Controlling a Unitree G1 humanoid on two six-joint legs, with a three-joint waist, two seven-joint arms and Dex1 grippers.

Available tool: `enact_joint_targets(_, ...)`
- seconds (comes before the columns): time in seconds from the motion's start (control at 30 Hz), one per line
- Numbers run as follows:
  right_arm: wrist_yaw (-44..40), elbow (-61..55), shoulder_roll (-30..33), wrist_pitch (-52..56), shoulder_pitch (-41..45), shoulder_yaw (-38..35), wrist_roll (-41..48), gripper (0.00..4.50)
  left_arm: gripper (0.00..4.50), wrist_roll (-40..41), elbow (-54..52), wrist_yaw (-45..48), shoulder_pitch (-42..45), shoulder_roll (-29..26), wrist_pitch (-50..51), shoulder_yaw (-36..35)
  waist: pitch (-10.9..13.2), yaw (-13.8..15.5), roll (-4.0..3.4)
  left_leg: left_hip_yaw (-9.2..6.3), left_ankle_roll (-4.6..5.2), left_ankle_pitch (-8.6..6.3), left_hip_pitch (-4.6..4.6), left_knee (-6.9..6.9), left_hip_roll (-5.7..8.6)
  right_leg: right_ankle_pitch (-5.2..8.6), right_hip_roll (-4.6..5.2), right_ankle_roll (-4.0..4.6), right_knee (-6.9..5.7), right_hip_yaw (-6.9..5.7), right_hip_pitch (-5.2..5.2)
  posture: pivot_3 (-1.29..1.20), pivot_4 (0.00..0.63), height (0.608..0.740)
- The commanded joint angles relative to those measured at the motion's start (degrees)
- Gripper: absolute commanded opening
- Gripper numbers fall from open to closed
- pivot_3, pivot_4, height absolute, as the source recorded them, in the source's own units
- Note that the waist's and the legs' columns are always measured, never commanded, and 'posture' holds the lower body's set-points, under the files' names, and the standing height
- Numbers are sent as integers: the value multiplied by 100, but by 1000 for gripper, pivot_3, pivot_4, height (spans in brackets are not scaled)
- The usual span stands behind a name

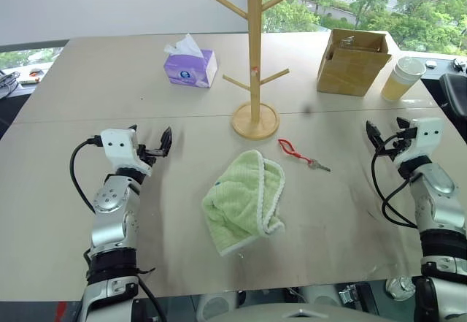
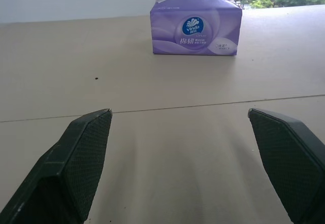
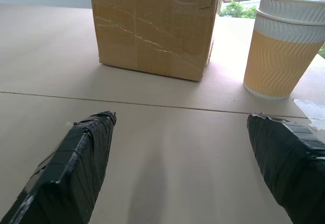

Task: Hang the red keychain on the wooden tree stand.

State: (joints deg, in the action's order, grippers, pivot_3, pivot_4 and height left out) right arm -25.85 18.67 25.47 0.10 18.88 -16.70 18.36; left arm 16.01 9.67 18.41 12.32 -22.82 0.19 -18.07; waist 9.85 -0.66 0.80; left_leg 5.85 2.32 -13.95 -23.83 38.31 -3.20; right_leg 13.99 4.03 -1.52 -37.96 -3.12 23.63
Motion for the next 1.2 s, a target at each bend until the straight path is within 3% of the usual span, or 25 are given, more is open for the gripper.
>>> enact_joint_targets(0.03, -12, -265, 57, -54, 27, -100, 46, 4443, 4500, 56, -219, 10, 9, -45, -57, -101, 0, 0, 0, 0, 0, 0, 0, 0, 0, 0, 0, 0, 0, 0, 0, 0, 150, 740)
enact_joint_targets(0.9, -195, -200, 141, -80, -45, -172, 133, 4443, 4500, 22, -50, 50, 77, -40, -140, -70, 0, 0, 0, 0, 0, 0, 0, 0, 0, 0, 0, 0, 0, 0, 0, 0, 150, 740)
enact_joint_targets(0.97, -563, -466, 186, -22, -165, -73, 282, 4443, 4500, 14, -33, 46, 91, -37, -138, -60, 0, 4, 0, 0, 0, 0, 0, 0, 0, 0, 0, 0, 0, 0, 0, 0, 150, 740)
enact_joint_targets(1.2, -3638, -2336, 1259, 381, -1645, 554, 1317, 4443, 4500, 11, 131, 241, 285, -85, -128, 36, -2, 52, 4, -10, 4, -3, 0, 0, 1, 0, 1, -1, 4, -7, -6, 0, 150, 740)
